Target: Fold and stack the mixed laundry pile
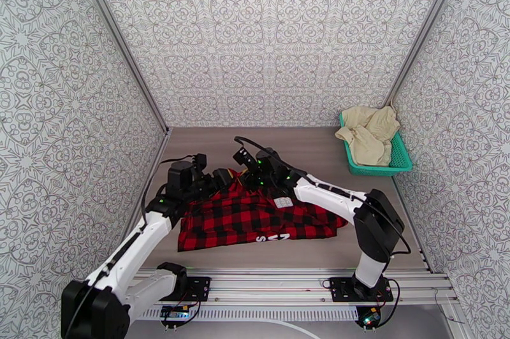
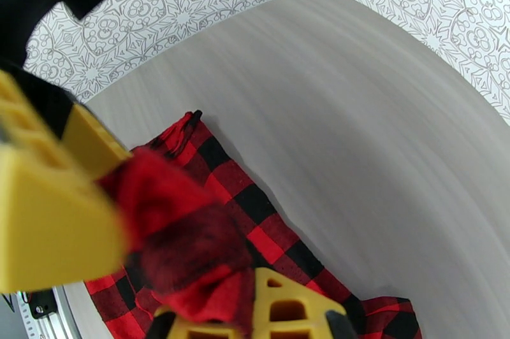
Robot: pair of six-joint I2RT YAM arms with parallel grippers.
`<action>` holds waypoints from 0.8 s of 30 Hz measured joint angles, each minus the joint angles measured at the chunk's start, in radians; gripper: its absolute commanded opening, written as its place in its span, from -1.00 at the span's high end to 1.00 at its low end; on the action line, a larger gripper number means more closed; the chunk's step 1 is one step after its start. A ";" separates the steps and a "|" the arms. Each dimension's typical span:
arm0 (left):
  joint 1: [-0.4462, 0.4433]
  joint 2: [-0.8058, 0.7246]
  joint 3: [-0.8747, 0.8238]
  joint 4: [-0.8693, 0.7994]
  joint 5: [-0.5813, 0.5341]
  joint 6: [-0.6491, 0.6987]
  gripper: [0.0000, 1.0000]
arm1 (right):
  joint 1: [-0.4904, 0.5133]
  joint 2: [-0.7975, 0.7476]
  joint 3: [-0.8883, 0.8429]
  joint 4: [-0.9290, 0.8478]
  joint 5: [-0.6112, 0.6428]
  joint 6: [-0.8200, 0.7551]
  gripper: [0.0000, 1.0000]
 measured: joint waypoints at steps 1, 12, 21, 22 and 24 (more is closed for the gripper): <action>0.000 0.006 0.000 0.000 -0.003 0.002 0.66 | 0.002 0.003 0.000 0.000 0.000 0.000 1.00; 0.071 0.009 -0.076 0.121 -0.010 0.079 1.00 | 0.002 0.004 -0.019 -0.001 -0.026 0.025 -0.56; 0.170 -0.020 -0.243 0.241 0.040 0.112 1.00 | -0.185 -0.277 -0.233 -0.164 -0.015 0.273 -0.49; 0.173 -0.026 -0.248 0.249 0.042 0.112 1.00 | -0.233 -0.296 -0.246 -0.188 -0.010 0.314 -0.44; 0.175 -0.036 -0.251 0.269 0.056 0.112 1.00 | -0.365 -0.329 -0.307 -0.214 -0.017 0.413 -0.38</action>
